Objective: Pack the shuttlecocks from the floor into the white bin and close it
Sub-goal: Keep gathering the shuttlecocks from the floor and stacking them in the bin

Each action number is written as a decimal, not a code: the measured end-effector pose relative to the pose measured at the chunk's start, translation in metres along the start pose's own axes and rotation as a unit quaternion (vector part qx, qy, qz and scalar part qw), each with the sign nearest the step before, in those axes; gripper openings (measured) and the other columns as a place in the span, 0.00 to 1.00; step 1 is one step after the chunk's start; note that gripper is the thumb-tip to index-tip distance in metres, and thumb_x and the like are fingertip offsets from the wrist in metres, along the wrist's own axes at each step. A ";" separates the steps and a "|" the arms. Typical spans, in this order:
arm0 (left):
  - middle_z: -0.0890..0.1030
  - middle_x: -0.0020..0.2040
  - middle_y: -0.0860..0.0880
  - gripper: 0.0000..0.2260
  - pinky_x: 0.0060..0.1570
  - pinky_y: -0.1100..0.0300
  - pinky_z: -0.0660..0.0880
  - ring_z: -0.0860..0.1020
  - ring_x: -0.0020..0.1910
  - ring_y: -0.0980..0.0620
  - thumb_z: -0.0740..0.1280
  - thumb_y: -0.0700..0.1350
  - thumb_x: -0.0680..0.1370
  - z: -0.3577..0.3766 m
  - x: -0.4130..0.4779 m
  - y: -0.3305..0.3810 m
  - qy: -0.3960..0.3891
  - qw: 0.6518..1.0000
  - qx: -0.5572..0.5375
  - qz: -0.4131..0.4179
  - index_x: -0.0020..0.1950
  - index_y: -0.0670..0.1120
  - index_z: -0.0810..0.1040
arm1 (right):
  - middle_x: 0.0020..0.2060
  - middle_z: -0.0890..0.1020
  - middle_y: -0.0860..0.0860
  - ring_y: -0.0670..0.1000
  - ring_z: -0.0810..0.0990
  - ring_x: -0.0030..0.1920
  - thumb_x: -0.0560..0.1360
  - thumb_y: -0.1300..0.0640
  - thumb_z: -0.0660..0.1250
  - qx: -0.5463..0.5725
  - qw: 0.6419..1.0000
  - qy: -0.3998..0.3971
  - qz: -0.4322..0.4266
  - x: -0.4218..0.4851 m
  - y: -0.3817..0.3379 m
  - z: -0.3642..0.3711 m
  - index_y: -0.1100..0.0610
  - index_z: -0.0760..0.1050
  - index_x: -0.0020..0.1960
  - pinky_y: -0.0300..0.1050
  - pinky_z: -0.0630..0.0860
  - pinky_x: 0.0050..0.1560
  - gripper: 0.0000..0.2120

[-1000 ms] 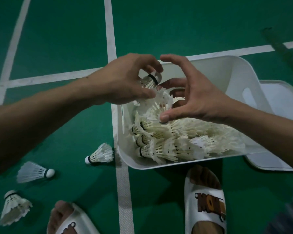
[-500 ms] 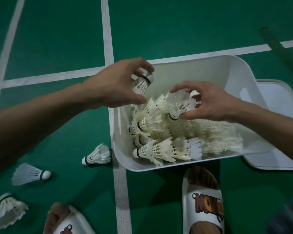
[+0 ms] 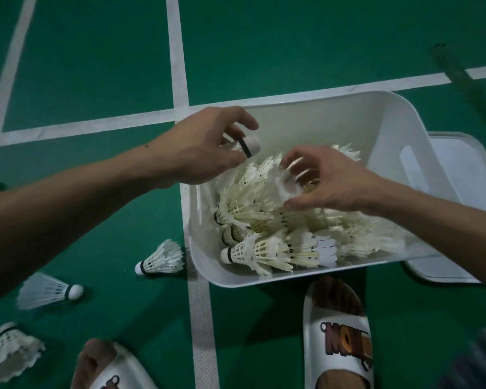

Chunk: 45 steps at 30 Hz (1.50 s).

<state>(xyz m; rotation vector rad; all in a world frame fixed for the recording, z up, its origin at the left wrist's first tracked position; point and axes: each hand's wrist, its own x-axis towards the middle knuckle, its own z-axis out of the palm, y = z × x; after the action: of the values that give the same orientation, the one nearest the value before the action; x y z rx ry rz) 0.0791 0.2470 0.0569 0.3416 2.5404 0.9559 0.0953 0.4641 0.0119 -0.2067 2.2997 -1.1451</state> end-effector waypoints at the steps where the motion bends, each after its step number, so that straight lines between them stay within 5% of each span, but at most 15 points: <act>1: 0.77 0.58 0.54 0.18 0.44 0.64 0.71 0.77 0.51 0.57 0.67 0.53 0.75 0.000 0.000 0.001 -0.002 1.000 0.002 0.005 0.65 0.55 0.72 | 0.48 0.79 0.44 0.46 0.80 0.48 0.60 0.55 0.81 -0.025 1.000 -0.006 0.002 0.001 0.001 0.008 0.46 0.72 0.52 0.42 0.79 0.49 0.26; 7: 0.77 0.61 0.55 0.18 0.53 0.60 0.67 0.75 0.56 0.56 0.69 0.43 0.76 0.003 -0.001 0.003 0.001 0.999 0.039 0.030 0.66 0.53 0.74 | 0.50 0.79 0.45 0.45 0.79 0.48 0.61 0.48 0.81 -0.113 0.993 0.036 0.012 0.006 0.007 0.031 0.47 0.71 0.58 0.45 0.78 0.50 0.30; 17: 0.78 0.54 0.55 0.14 0.53 0.61 0.75 0.78 0.53 0.58 0.71 0.42 0.73 0.000 -0.001 0.012 0.008 0.998 -0.026 0.049 0.55 0.52 0.73 | 0.56 0.75 0.43 0.47 0.76 0.53 0.54 0.38 0.79 -0.192 0.981 0.003 0.006 -0.001 -0.001 0.008 0.46 0.69 0.64 0.48 0.77 0.54 0.42; 23: 0.82 0.51 0.50 0.17 0.50 0.61 0.79 0.82 0.48 0.58 0.73 0.41 0.68 0.000 -0.003 0.027 0.004 0.977 -0.204 0.056 0.52 0.46 0.71 | 0.54 0.77 0.42 0.42 0.79 0.53 0.52 0.39 0.77 -0.005 0.998 0.045 -0.046 -0.007 -0.003 -0.019 0.43 0.71 0.59 0.44 0.79 0.54 0.37; 27: 0.80 0.55 0.49 0.14 0.51 0.58 0.80 0.83 0.47 0.56 0.71 0.40 0.71 0.011 0.002 0.026 0.047 0.972 -0.220 0.062 0.52 0.44 0.69 | 0.60 0.76 0.42 0.40 0.75 0.62 0.59 0.47 0.80 0.093 0.992 -0.011 -0.086 -0.009 0.005 -0.020 0.45 0.71 0.62 0.38 0.72 0.62 0.34; 30: 0.78 0.54 0.48 0.17 0.49 0.60 0.80 0.83 0.45 0.57 0.73 0.39 0.70 0.018 0.005 0.027 0.066 0.970 -0.226 0.064 0.54 0.44 0.68 | 0.62 0.77 0.44 0.42 0.73 0.65 0.61 0.46 0.80 0.108 0.990 0.015 -0.089 -0.008 0.009 -0.019 0.49 0.73 0.63 0.42 0.69 0.65 0.33; 36: 0.72 0.57 0.52 0.28 0.52 0.61 0.78 0.77 0.52 0.58 0.76 0.48 0.68 0.030 0.011 0.020 0.025 0.997 -0.031 0.067 0.62 0.55 0.64 | 0.52 0.78 0.46 0.45 0.79 0.49 0.61 0.53 0.79 -0.031 0.994 0.089 -0.064 -0.007 0.005 -0.027 0.46 0.75 0.54 0.35 0.78 0.42 0.24; 39: 0.60 0.71 0.48 0.41 0.61 0.55 0.68 0.69 0.61 0.50 0.77 0.54 0.65 0.030 0.012 0.007 -0.106 0.985 0.136 0.029 0.71 0.60 0.57 | 0.52 0.76 0.48 0.46 0.77 0.48 0.63 0.55 0.79 -0.166 0.979 0.105 -0.053 -0.007 0.008 -0.043 0.46 0.74 0.54 0.40 0.79 0.47 0.23; 41: 0.57 0.72 0.49 0.46 0.60 0.53 0.70 0.69 0.63 0.47 0.78 0.53 0.64 0.034 0.009 0.001 -0.192 0.958 0.210 0.037 0.72 0.66 0.51 | 0.53 0.76 0.48 0.49 0.76 0.50 0.63 0.54 0.79 -0.230 0.970 0.071 -0.044 -0.008 0.009 -0.047 0.47 0.76 0.56 0.47 0.78 0.52 0.23; 45: 0.68 0.65 0.48 0.45 0.49 0.56 0.76 0.72 0.56 0.50 0.77 0.48 0.68 0.039 0.010 -0.007 -0.226 0.929 0.284 0.069 0.71 0.68 0.49 | 0.55 0.75 0.47 0.47 0.75 0.48 0.66 0.51 0.77 -0.322 0.945 -0.029 -0.038 -0.009 0.005 -0.033 0.47 0.75 0.59 0.39 0.69 0.42 0.23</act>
<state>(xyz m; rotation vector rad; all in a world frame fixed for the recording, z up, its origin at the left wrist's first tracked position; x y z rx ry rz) 0.0874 0.2676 0.0224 0.8111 2.3181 0.1209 0.0852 0.4929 0.0274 -0.5655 2.5550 -0.3703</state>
